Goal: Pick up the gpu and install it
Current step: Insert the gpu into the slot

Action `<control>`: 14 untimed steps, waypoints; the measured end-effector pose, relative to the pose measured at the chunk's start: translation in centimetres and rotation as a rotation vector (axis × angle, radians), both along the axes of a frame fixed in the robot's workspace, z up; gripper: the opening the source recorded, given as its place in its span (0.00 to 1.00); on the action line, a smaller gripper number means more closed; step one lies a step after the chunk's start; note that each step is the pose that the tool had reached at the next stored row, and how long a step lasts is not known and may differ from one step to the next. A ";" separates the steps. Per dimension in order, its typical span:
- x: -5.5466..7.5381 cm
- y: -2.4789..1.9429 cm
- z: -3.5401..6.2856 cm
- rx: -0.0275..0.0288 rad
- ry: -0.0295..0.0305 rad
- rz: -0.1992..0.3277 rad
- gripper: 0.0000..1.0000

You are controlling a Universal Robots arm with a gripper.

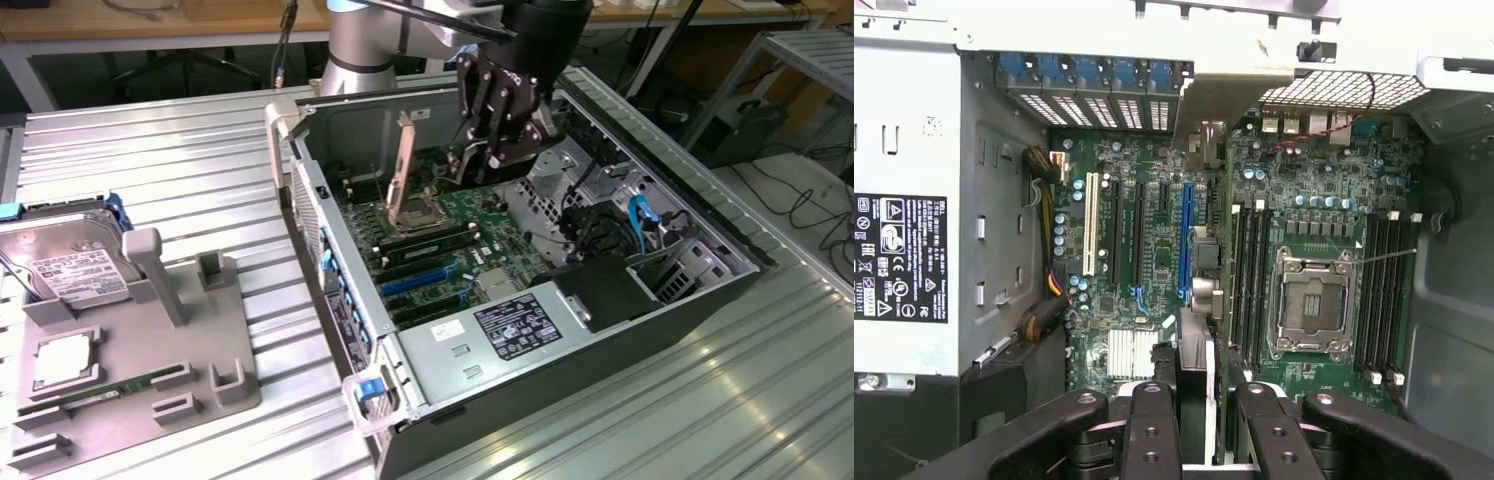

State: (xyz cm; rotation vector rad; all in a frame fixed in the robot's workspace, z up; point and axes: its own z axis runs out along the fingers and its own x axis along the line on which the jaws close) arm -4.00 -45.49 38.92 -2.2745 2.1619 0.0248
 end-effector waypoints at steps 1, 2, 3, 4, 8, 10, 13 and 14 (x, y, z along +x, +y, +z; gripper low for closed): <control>0.0 0.00 -0.02 -0.0001 0.0000 -0.001 0.27; 0.0 0.00 -0.06 0.0001 0.0000 -0.002 0.27; 0.0 0.00 -0.11 0.0001 -0.0001 -0.003 0.27; 0.0 0.00 -0.16 0.0001 0.0000 -0.003 0.27; 0.0 0.00 -0.37 0.0001 0.0000 -0.003 0.27; 0.0 -0.01 -0.50 0.0001 -0.0001 -0.003 0.27; 0.0 0.00 -0.70 0.0001 0.0000 -0.003 0.27; 0.0 0.00 -0.76 0.0000 -0.0001 -0.003 0.27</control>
